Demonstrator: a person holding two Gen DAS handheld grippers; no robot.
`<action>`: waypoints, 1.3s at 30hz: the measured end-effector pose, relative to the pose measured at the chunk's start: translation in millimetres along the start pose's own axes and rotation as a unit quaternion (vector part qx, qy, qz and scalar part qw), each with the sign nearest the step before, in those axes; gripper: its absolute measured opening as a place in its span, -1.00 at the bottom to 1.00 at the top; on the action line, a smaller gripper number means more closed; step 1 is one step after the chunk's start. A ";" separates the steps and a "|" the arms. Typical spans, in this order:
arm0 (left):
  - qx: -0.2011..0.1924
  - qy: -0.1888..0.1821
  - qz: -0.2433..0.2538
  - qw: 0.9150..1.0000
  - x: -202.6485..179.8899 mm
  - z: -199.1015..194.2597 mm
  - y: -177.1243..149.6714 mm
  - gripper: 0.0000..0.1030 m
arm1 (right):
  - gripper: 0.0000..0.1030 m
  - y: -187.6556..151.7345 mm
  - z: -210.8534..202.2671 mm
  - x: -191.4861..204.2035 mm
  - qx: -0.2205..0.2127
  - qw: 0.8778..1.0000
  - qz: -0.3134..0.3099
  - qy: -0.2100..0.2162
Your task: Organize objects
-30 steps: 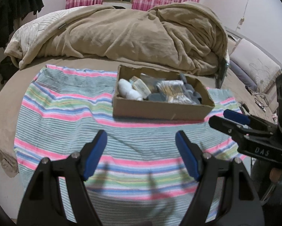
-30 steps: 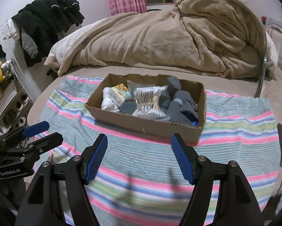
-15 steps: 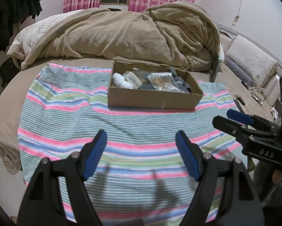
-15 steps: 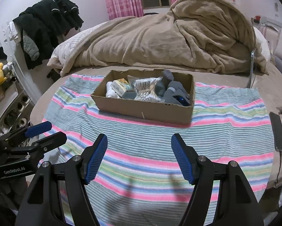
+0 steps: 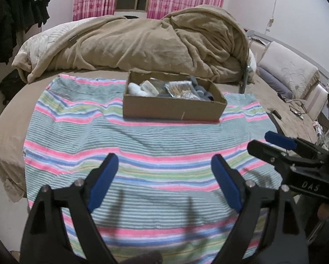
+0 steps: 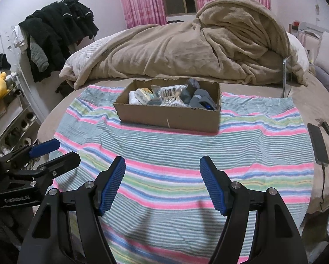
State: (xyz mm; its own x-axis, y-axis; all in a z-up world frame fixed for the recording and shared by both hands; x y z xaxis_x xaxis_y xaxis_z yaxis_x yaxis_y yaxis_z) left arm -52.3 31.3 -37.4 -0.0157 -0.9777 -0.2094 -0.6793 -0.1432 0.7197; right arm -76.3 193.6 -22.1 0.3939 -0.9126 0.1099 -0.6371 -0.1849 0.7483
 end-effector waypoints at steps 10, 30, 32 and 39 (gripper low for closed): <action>-0.017 0.002 0.005 1.000 -0.7 -11.6 -2.0 0.78 | 0.43 -6.3 -4.6 2.2 -0.007 1.000 -0.001 -0.001; -0.027 0.002 0.011 1.000 -5.1 -13.2 0.4 0.80 | 0.62 -9.5 -6.9 -4.1 -0.009 1.000 -0.001 -0.007; -0.027 0.003 0.013 1.000 -5.0 -12.1 0.4 0.80 | 0.62 -9.7 -6.8 -4.8 -0.009 1.000 -0.002 -0.007; -0.024 0.004 0.012 1.000 -4.1 -8.5 -0.1 0.80 | 0.62 -9.1 -2.4 -9.4 -0.003 1.000 0.000 -0.006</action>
State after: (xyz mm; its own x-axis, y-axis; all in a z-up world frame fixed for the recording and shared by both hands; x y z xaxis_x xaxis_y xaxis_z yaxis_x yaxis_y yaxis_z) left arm -46.0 33.9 -31.0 -0.0256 -0.9821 -0.1868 -0.6428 -0.1269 0.7554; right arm -72.6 204.7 -28.4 0.3867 -0.9165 0.1022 -0.6325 -0.1829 0.7526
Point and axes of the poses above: each gripper's, at about its wrist camera, not at the fingertips, and z roughly the way its jaws point, x to its left, y to its top, the point moved 7 cm from there along z, roughly the way its jaws point, and after that the axes turned 4 degrees about -z, right-handed, at the moved point
